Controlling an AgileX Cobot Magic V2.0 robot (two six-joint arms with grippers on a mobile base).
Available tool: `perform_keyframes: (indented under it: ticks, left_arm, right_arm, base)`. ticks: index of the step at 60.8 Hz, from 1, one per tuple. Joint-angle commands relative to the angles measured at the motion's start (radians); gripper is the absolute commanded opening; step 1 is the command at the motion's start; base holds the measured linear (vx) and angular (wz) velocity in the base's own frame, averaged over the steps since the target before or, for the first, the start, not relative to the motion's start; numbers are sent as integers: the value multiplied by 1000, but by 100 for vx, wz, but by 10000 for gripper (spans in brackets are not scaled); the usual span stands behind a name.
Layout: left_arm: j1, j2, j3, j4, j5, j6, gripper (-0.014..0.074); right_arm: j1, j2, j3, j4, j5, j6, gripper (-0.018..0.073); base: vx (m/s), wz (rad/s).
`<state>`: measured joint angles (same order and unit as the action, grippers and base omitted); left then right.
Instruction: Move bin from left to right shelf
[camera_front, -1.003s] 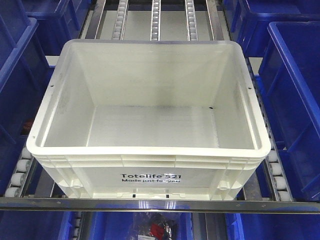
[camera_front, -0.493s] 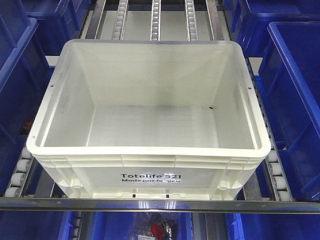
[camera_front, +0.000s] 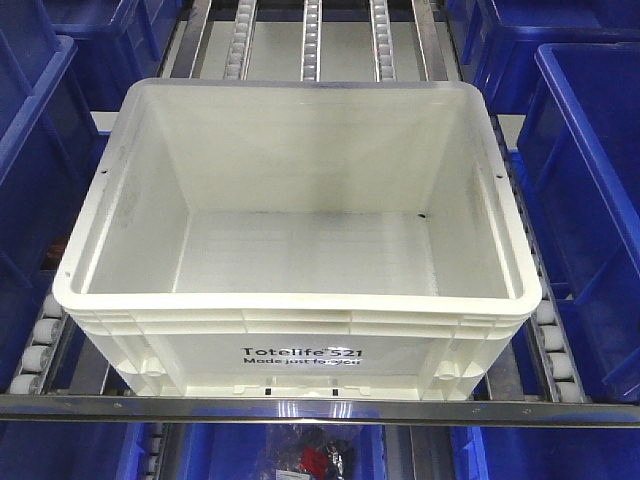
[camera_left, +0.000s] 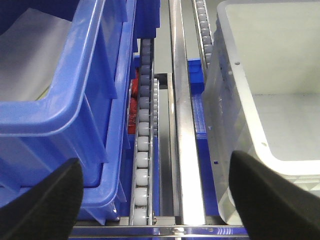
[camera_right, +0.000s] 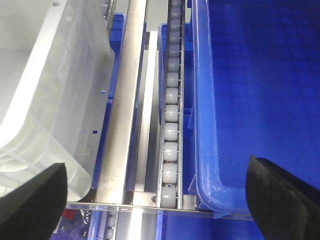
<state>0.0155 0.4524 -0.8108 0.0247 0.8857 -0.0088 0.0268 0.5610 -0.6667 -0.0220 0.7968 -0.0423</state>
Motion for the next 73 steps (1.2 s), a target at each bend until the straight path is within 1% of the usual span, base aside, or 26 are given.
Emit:
perform_keyframes:
  ticks: [1, 4, 7, 16, 19, 23, 29, 35, 40, 46, 53, 59, 63, 67, 73]
  left_arm:
    - [-8, 15, -27, -25, -59, -4, 577]
    - [-21, 15, -27, -40, -59, -4, 577]
    - [-34, 15, -27, -51, -59, -1, 577]
    - [-92, 15, -30, -57, -60, 9, 577]
    - [-119, 17, -30, -57, -61, 20, 577]
    - [-171, 30, -32, -57, -55, 48, 577]
    - [-246, 64, -32, -57, -54, 62, 577]
    - [-302, 128, -32, -57, -59, 81, 577]
    - [-309, 204, -48, -56, -62, 83, 577]
    - [-309, 308, -105, -49, -50, 82, 577]
    - [-309, 434, -190, -51, -50, 42, 577]
    - [-309, 524, -237, -44, -50, 14, 577]
    - [-309, 581, -262, -25, -51, -29, 577]
    - [-309, 633, -287, 12, -50, -87, 577]
    - [-309, 702, -329, 68, -52, -176, 577]
  right_arm:
    - [1, 8, -26, -12, -56, -40, 687]
    - [1, 8, -26, -6, -58, -44, 669]
    - [1, 8, -26, 22, -69, -41, 654]
    - [1, 29, -51, 92, -68, -47, 634]
    - [20, 53, -71, 99, -51, -48, 634]
    - [81, 89, -103, 98, -26, -48, 631]
    - [203, 158, -155, 40, 25, -38, 629]
    - [307, 240, -217, -43, 62, 22, 626]
    - [354, 320, -279, -103, 74, 71, 623]
    - [369, 415, -352, -135, 90, 123, 619]
    - [368, 530, -428, -143, 115, 186, 615]
    - [368, 618, -472, -175, 124, 257, 613]
    - [368, 664, -493, -196, 126, 300, 610]
    - [363, 712, -516, -208, 127, 335, 606]
    - [330, 775, -558, -190, 142, 366, 601]
  base:
    - [0, 0]
    - [0, 0]
    - [0, 0]
    - [0, 0]
    - [0, 0]
    - [0, 0]
    - [0, 0]
    - [0, 0]
    - [0, 0]
    - [0, 0]
    - [0, 0]
    - [0, 0]
    - [0, 0]
    - [0, 0]
    - [0, 0]
